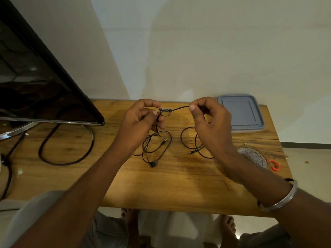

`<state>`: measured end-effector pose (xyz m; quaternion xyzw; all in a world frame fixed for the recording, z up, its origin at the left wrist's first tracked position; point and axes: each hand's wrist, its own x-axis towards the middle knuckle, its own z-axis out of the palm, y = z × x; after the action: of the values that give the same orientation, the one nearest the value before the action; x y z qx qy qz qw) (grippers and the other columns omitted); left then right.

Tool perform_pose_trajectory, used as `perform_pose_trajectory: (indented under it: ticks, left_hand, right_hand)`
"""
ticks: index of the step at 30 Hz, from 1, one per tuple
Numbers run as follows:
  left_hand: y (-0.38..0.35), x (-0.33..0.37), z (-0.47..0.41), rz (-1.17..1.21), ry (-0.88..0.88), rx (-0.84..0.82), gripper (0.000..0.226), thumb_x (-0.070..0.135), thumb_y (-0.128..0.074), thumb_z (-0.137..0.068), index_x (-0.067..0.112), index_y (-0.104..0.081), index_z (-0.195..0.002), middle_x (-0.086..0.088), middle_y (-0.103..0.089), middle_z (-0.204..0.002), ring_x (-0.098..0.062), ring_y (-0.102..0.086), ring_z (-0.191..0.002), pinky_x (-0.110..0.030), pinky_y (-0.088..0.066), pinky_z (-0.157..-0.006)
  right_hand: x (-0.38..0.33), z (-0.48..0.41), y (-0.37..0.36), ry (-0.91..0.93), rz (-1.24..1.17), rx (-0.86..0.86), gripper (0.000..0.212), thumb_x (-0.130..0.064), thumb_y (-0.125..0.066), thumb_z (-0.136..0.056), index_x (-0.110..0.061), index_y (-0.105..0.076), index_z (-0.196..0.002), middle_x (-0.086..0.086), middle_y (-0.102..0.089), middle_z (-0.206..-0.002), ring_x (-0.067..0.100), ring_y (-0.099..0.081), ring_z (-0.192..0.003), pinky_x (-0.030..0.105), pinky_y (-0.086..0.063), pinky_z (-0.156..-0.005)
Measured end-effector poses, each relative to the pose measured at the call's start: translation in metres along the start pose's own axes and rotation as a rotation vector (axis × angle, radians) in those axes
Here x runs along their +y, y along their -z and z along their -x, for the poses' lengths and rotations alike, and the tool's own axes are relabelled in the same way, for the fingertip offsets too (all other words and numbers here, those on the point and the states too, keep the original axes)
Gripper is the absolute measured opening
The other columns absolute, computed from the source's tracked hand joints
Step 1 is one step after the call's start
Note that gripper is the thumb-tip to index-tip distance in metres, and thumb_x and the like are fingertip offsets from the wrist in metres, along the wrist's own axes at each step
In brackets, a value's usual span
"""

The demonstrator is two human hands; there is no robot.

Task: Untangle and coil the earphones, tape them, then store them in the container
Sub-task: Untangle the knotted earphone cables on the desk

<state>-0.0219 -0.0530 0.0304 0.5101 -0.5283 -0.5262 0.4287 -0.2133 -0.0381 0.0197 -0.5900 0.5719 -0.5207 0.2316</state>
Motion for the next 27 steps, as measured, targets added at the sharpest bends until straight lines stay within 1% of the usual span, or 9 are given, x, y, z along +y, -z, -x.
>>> perform_pose_trajectory:
  ticks: [2, 5, 8, 10, 11, 14, 18, 24, 27]
  left_hand:
    - [-0.0014, 0.0013, 0.0008, 0.037, 0.027, 0.004, 0.017, 0.008, -0.052, -0.101, 0.007, -0.061, -0.115, -0.010, -0.067, -0.083, -0.017, -0.064, -0.064, -0.024, -0.051, -0.057]
    - [-0.0032, 0.0040, 0.0027, 0.016, 0.022, -0.013, 0.017, 0.018, -0.058, -0.098, 0.012, -0.062, -0.114, -0.004, -0.064, -0.082, -0.016, -0.058, -0.063, -0.024, -0.049, -0.057]
    - [-0.0034, 0.0045, 0.0050, -0.036, 0.001, -0.049, 0.034, 0.030, -0.072, -0.084, 0.017, -0.062, -0.114, 0.004, -0.067, -0.082, -0.018, -0.061, -0.066, -0.030, -0.052, -0.060]
    - [-0.0039, 0.0014, 0.0056, -0.113, -0.037, -0.052, 0.036, 0.025, -0.079, -0.080, 0.021, -0.063, -0.112, -0.004, -0.069, -0.090, -0.031, -0.064, -0.076, -0.039, -0.057, -0.068]
    - [-0.0043, -0.0004, 0.0056, -0.139, -0.060, -0.040, 0.032, 0.019, -0.079, -0.082, 0.022, -0.063, -0.110, -0.010, -0.069, -0.093, -0.031, -0.064, -0.077, -0.039, -0.057, -0.070]
    - [-0.0035, -0.0011, 0.0029, -0.136, -0.085, 0.042, 0.019, 0.007, -0.072, -0.088, 0.013, -0.065, -0.105, -0.007, -0.072, -0.087, -0.012, -0.065, -0.072, -0.026, -0.054, -0.067]
    - [-0.0004, 0.0022, 0.0001, -0.006, -0.070, 0.103, 0.009, 0.001, -0.062, -0.094, 0.002, -0.067, -0.101, -0.011, -0.073, -0.080, -0.013, -0.064, -0.062, -0.023, -0.054, -0.063]
    - [0.0000, 0.0005, 0.0006, -0.064, -0.115, 0.134, 0.007, 0.007, -0.066, -0.092, 0.013, -0.070, -0.091, -0.002, -0.070, -0.079, -0.011, -0.062, -0.062, -0.020, -0.051, -0.061]
    - [0.0020, 0.0015, 0.0002, -0.019, -0.063, 0.089, 0.006, 0.013, -0.066, -0.093, 0.012, -0.068, -0.087, -0.003, -0.064, -0.071, -0.014, -0.055, -0.053, -0.025, -0.050, -0.054]
  right_hand:
    - [0.0003, 0.0001, -0.0001, 0.000, -0.004, -0.001, 0.007, -0.017, -0.065, -0.096, -0.023, -0.067, -0.094, -0.017, -0.065, -0.083, 0.001, -0.062, -0.084, 0.013, -0.048, -0.075]
    - [-0.0003, 0.0001, -0.0003, 0.013, -0.006, 0.007, 0.008, -0.016, -0.065, -0.096, -0.023, -0.067, -0.094, -0.017, -0.065, -0.083, 0.000, -0.061, -0.083, 0.012, -0.047, -0.075]
    - [-0.0016, 0.0003, -0.0001, 0.023, -0.007, 0.016, 0.007, -0.016, -0.065, -0.096, -0.023, -0.067, -0.093, -0.017, -0.065, -0.082, 0.003, -0.062, -0.083, 0.013, -0.048, -0.074]
    - [-0.0020, 0.0005, 0.0000, 0.022, -0.008, 0.021, 0.008, -0.016, -0.064, -0.096, -0.023, -0.066, -0.093, -0.017, -0.065, -0.082, 0.002, -0.062, -0.083, 0.013, -0.048, -0.074]
    - [-0.0023, 0.0004, 0.0002, 0.021, -0.008, 0.023, 0.008, -0.016, -0.064, -0.096, -0.023, -0.066, -0.093, -0.017, -0.065, -0.082, 0.002, -0.062, -0.083, 0.012, -0.048, -0.074]
    - [-0.0023, 0.0000, 0.0007, 0.013, -0.016, 0.023, 0.007, -0.015, -0.065, -0.096, -0.021, -0.067, -0.094, -0.015, -0.066, -0.084, 0.003, -0.063, -0.083, 0.013, -0.049, -0.075]
    - [-0.0009, -0.0004, 0.0011, 0.014, -0.012, 0.030, 0.004, -0.014, -0.065, -0.096, -0.016, -0.069, -0.096, -0.013, -0.067, -0.086, 0.002, -0.063, -0.084, 0.010, -0.047, -0.074]
    - [0.0026, -0.0004, 0.0030, 0.024, 0.049, 0.036, 0.004, -0.016, -0.065, -0.096, -0.018, -0.068, -0.096, -0.014, -0.066, -0.086, 0.001, -0.062, -0.084, 0.011, -0.047, -0.072]
    - [0.0066, -0.0017, 0.0050, 0.028, 0.099, 0.036, 0.004, -0.018, -0.065, -0.096, -0.019, -0.069, -0.097, -0.013, -0.067, -0.087, 0.005, -0.063, -0.084, 0.015, -0.048, -0.071]
